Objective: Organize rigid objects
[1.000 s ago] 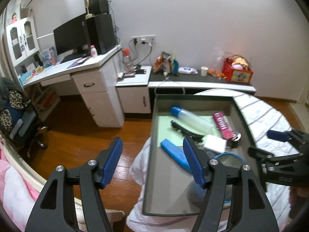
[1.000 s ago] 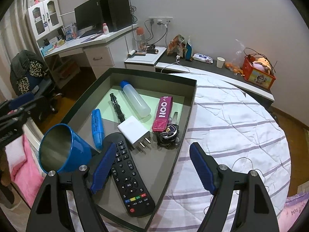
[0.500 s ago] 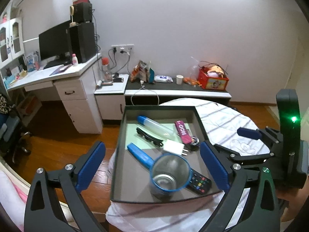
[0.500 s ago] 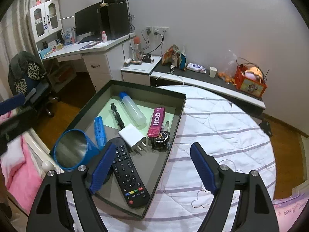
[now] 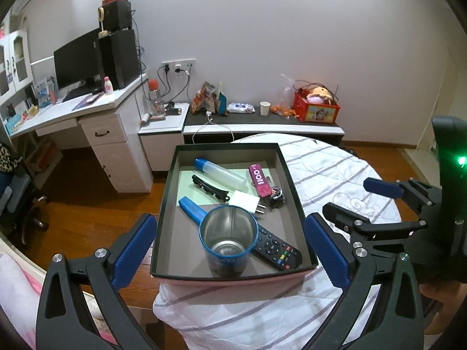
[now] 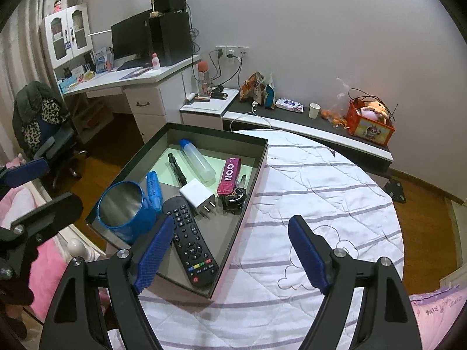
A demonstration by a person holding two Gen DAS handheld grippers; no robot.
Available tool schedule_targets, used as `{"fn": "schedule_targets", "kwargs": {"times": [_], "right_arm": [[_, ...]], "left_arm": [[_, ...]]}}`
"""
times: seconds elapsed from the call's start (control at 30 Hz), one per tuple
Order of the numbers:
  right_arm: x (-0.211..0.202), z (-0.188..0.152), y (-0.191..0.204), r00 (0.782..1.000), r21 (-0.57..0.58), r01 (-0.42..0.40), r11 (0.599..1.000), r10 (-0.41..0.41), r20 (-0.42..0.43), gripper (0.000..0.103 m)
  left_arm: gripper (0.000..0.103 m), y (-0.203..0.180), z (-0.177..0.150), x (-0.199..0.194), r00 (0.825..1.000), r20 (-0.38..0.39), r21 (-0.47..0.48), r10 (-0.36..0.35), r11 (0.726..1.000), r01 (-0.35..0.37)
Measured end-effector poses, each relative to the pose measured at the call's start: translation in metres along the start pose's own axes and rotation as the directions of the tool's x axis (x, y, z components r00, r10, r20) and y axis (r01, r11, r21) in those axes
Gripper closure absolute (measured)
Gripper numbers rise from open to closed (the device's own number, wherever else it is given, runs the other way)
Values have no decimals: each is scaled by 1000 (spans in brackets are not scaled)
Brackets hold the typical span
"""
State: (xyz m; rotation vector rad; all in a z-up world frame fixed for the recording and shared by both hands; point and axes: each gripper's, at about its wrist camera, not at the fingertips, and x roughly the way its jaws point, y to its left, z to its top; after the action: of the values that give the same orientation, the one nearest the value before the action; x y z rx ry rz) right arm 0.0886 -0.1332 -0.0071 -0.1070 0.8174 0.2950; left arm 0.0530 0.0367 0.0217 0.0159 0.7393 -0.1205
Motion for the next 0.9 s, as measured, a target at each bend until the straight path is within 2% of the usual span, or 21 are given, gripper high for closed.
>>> {"fn": "schedule_targets", "kwargs": {"times": [0.37, 0.6, 0.7, 0.9], "right_arm": [[-23, -19, -23, 1000, 53, 6, 999, -7, 23, 21], [-35, -36, -44, 998, 99, -15, 995, 10, 57, 21], [-46, -44, -50, 993, 111, -36, 993, 23, 120, 21], [-68, -62, -58, 961, 132, -83, 988, 44, 274, 21]], "left_arm": [[1, -31, -12, -9, 1000, -9, 44, 17, 999, -17], [1, -57, -21, -19, 996, 49, 97, 74, 992, -79], [1, -62, -25, -29, 990, 110, 93, 87, 991, -97], [1, -70, -37, -42, 975, 211, 94, 74, 991, -96]]}}
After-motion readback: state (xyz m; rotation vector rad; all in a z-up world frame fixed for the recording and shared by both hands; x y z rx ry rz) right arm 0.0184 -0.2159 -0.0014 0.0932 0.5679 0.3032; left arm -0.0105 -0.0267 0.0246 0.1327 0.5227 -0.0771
